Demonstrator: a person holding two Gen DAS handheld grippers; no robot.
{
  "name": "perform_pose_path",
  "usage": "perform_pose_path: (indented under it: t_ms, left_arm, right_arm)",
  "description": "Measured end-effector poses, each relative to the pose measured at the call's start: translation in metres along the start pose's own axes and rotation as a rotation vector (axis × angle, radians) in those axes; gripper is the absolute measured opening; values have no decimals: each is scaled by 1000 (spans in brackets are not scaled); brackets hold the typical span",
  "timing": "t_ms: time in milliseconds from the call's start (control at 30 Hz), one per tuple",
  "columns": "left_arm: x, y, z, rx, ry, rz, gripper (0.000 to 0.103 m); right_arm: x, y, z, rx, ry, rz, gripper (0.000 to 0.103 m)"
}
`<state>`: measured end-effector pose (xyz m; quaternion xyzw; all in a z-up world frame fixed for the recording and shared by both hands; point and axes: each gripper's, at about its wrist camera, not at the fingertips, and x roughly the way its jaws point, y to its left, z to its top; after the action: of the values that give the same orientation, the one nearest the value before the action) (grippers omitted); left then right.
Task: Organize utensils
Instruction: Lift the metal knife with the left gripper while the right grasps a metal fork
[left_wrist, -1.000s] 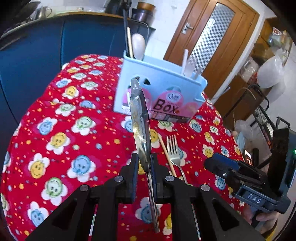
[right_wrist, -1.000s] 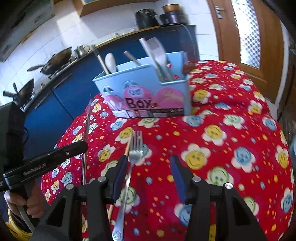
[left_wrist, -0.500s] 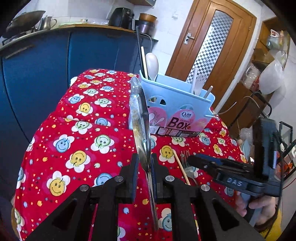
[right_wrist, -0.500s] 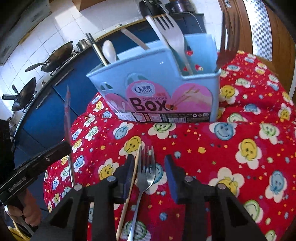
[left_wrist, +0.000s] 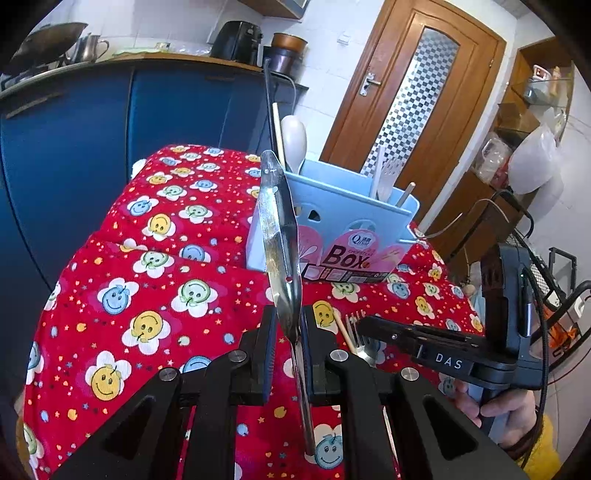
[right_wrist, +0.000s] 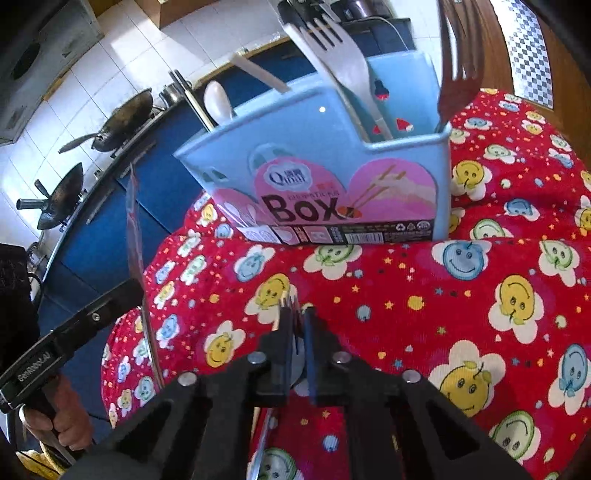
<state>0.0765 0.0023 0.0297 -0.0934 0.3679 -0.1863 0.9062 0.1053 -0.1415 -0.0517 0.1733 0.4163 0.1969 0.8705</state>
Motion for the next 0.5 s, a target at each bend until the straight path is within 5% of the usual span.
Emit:
perform_pose_path:
  t_ms: [500]
  left_arm:
    - [-26, -16, 5, 31, -117, -37, 12]
  right_arm:
    - [-75, 41, 0, -113, -291, -44, 3]
